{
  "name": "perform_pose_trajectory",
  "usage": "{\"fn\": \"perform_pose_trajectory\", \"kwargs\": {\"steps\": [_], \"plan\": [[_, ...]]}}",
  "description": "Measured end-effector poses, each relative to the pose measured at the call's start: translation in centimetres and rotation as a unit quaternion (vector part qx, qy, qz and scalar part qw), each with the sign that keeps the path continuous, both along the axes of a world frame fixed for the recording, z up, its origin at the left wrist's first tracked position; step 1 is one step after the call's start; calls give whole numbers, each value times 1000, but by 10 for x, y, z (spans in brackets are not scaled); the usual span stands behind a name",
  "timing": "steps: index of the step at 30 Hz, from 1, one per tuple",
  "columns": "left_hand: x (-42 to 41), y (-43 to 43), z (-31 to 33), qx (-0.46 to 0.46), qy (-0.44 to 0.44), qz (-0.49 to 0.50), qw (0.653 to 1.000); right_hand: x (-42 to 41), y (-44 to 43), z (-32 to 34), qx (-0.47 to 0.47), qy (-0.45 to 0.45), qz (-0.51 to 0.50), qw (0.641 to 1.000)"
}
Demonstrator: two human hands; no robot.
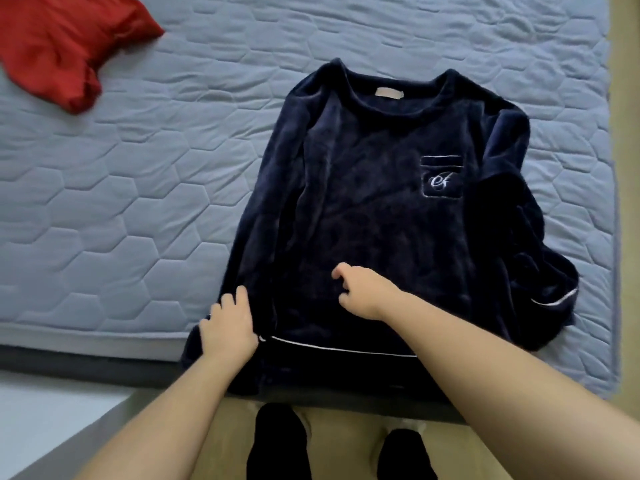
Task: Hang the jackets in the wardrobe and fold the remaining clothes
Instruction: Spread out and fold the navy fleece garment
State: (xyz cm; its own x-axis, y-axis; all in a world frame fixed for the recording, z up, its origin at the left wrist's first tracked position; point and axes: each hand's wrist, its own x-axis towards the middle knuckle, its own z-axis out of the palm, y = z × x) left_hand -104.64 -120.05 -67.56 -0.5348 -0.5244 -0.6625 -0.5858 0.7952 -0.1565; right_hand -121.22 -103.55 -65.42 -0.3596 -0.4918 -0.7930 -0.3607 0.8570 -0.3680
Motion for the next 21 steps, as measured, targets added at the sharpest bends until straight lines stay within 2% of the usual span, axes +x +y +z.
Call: {"fn": "perform_pose_trajectory", "kwargs": {"steps": [3,5,6,8,11,13,14,16,18,20,21], "plan": [[1,-47,-1,122,94,102,983,10,-57,-5,-36,22,-49,998],[0,-104,14,236,138,195,942,12,-91,-5,-39,34,-60,997],[-2,-138,25,260,164,240,921,11,-108,-3,-40,41,-59,997],[-7,-210,50,232,225,337,884,6,-141,3,-50,56,-47,996],[-12,-317,79,119,290,481,819,-6,-193,11,-81,74,-29,993],[-6,-363,84,103,292,568,763,-14,-228,10,-98,82,-9,992],[-1,-376,81,114,273,589,752,-17,-243,7,-100,81,6,992],[11,-385,65,154,222,580,768,-23,-266,0,-93,95,33,991],[18,-379,47,194,220,543,787,-29,-276,-8,-84,185,44,978],[24,-370,24,169,250,490,818,-38,-276,-18,-66,280,44,957],[27,-368,11,130,268,460,837,-42,-275,-24,-45,281,41,958]]}}
